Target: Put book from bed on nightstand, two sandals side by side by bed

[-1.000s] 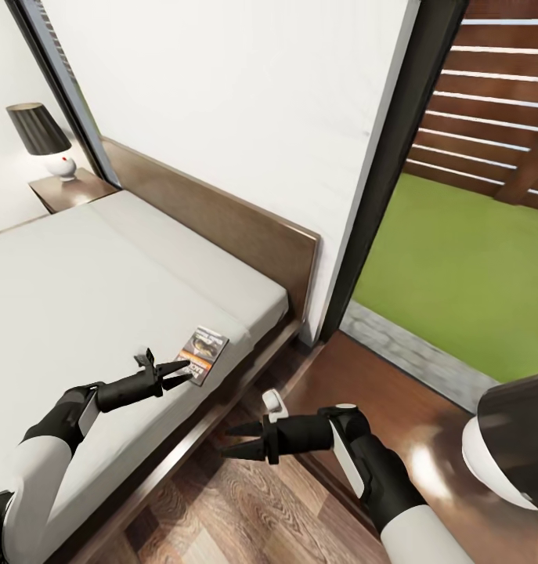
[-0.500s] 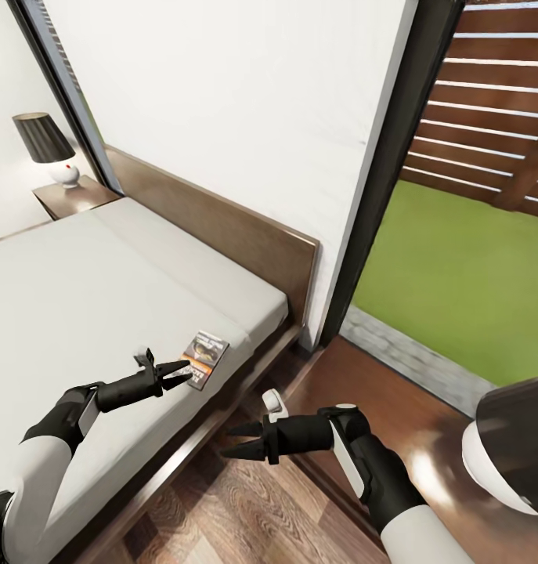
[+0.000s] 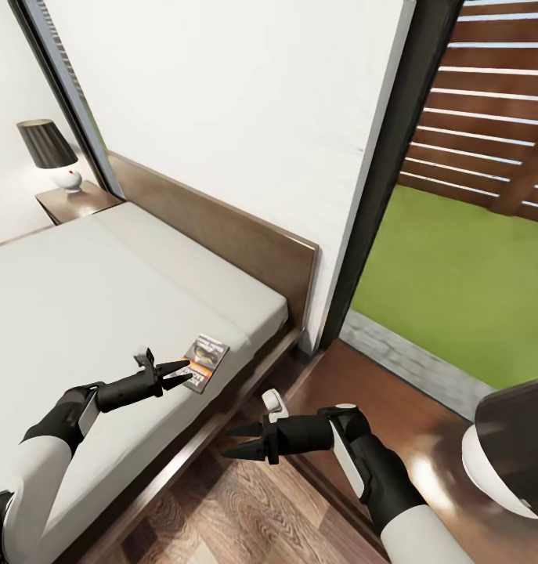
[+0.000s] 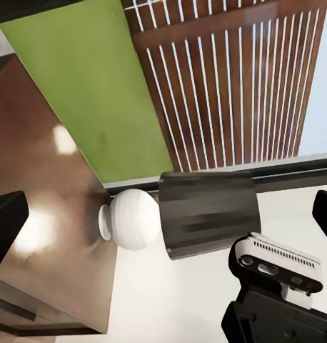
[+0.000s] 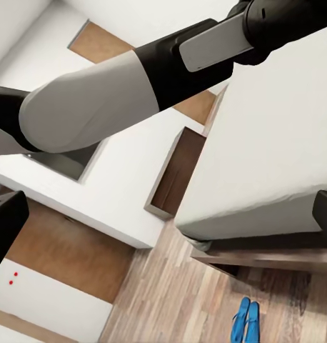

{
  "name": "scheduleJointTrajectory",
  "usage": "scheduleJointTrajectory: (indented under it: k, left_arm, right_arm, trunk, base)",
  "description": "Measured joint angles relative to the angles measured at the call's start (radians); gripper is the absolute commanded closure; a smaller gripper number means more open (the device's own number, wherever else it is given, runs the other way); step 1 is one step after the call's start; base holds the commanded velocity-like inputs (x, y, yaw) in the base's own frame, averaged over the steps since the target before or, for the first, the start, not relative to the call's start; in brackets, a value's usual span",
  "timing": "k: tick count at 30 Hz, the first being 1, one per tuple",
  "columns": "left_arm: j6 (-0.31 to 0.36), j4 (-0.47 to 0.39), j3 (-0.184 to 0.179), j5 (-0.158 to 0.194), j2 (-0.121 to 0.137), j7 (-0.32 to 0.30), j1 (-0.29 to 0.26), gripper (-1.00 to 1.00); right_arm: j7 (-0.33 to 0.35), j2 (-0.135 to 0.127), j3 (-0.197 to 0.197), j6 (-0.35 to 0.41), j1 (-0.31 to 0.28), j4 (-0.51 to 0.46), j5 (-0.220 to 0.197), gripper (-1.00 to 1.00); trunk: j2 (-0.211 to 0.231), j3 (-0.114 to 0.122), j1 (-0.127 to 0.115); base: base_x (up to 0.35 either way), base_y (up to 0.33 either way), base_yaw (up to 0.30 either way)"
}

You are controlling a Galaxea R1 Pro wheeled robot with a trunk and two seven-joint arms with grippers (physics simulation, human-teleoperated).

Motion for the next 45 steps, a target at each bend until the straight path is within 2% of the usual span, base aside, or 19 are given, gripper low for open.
scheduleJointTrajectory:
  k: [8, 45]
  left_arm:
    - [0.0, 0.001, 0.0, 0.0, 0.0, 0.0, 0.0, -1.0]
    - [0.0, 0.002, 0.0, 0.0, 0.0, 0.0, 0.0, -1.0]
  right_arm:
    - [0.0, 0.0, 0.001, 0.0, 0.0, 0.0, 0.0, -1.0]
    - [0.0, 0.0, 0.001, 0.0, 0.0, 0.0, 0.0, -1.0]
  trunk:
    - [0.0, 0.0, 0.0]
    - [0.0, -0.001, 0.0]
  base:
    - [0.0, 0.0, 0.165]
    - [0.0, 0.0, 0.275]
